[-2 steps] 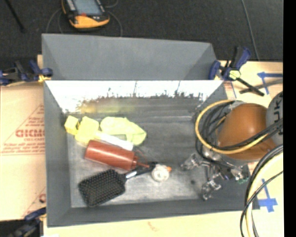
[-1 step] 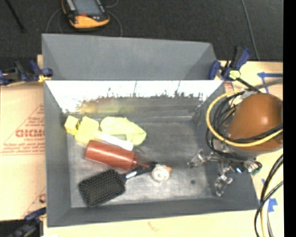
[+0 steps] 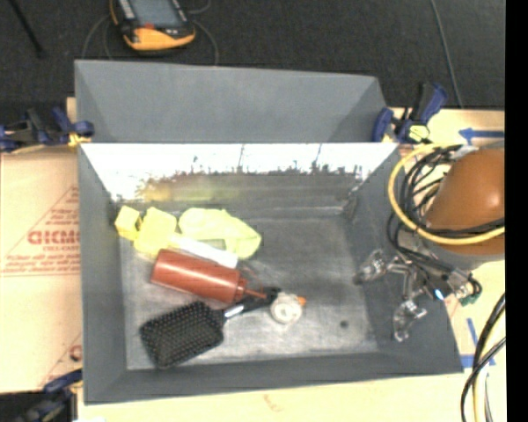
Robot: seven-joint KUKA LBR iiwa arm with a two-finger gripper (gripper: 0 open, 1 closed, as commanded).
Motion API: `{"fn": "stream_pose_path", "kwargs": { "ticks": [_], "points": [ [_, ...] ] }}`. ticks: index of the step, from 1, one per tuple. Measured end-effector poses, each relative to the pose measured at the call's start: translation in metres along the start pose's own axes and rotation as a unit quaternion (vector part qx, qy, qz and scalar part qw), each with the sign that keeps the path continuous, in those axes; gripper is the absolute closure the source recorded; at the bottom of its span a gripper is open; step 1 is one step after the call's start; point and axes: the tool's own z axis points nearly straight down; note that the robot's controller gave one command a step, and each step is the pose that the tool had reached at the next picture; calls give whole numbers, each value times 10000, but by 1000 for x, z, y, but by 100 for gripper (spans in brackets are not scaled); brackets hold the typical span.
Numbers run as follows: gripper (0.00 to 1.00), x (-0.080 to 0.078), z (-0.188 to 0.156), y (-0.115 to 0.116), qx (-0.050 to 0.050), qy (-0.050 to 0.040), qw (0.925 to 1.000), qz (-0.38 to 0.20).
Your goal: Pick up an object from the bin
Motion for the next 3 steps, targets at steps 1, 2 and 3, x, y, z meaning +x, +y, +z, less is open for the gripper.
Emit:
{"fn": "stream_pose_path", "kwargs": {
  "ticks": [1,2,3],
  "points": [
    [0,-4,-50,32,-9,17,9904,-1384],
    [0,-27,-33,46,56,-46,9751,-2216],
    [0,-31,30,64,8,-11,9925,-1221]
  ]
}}
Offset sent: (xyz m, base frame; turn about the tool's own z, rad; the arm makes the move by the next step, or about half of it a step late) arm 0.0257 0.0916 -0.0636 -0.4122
